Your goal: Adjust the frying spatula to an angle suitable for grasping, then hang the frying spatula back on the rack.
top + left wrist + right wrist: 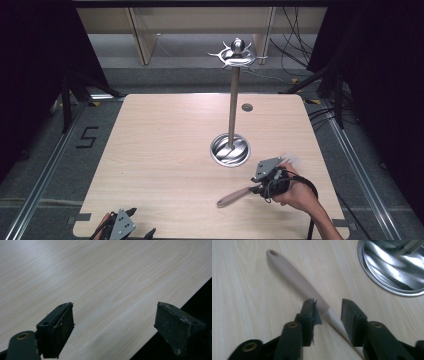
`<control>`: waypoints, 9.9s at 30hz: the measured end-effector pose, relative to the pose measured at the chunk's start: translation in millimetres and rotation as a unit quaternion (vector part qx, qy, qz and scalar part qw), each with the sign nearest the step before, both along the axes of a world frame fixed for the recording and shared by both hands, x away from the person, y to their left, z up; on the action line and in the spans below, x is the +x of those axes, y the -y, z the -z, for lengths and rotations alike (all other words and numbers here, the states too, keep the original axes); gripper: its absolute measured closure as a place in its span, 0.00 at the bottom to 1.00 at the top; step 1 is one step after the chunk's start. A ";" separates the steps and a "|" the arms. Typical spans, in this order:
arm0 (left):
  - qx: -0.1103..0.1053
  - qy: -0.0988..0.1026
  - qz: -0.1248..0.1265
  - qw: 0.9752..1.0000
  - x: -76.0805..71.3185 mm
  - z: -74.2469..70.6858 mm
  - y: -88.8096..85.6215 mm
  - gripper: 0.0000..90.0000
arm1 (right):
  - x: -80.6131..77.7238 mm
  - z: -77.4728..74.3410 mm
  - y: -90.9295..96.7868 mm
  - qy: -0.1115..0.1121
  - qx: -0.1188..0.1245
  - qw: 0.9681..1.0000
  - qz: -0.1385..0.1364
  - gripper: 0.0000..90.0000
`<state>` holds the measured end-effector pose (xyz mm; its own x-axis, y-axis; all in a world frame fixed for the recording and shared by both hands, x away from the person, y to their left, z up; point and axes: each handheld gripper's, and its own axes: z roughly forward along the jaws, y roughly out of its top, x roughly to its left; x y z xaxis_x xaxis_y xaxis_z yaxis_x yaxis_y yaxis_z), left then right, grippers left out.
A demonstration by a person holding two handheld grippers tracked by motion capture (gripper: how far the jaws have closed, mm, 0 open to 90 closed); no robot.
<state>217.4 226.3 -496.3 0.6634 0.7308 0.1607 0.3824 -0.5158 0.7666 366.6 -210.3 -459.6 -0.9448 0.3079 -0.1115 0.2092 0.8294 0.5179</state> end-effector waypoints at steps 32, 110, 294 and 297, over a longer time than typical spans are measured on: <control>0.005 0.000 0.004 1.000 -0.4 -0.1 0.1 0.17 | 22.7 13.7 -45.4 -0.072 -0.219 0.970 -0.073 0.76; 0.002 -0.001 0.000 1.000 -0.4 0.5 0.0 0.17 | 7.7 -97.6 38.1 0.123 0.283 0.941 0.136 0.85; -0.016 0.003 -0.005 1.000 -2.6 -1.8 0.5 0.17 | -25.0 -21.0 28.9 0.066 0.195 0.955 0.213 0.38; -0.014 0.005 -0.003 1.000 -2.6 -2.1 -0.2 0.17 | -26.3 -19.9 27.9 0.066 0.193 0.955 0.214 0.38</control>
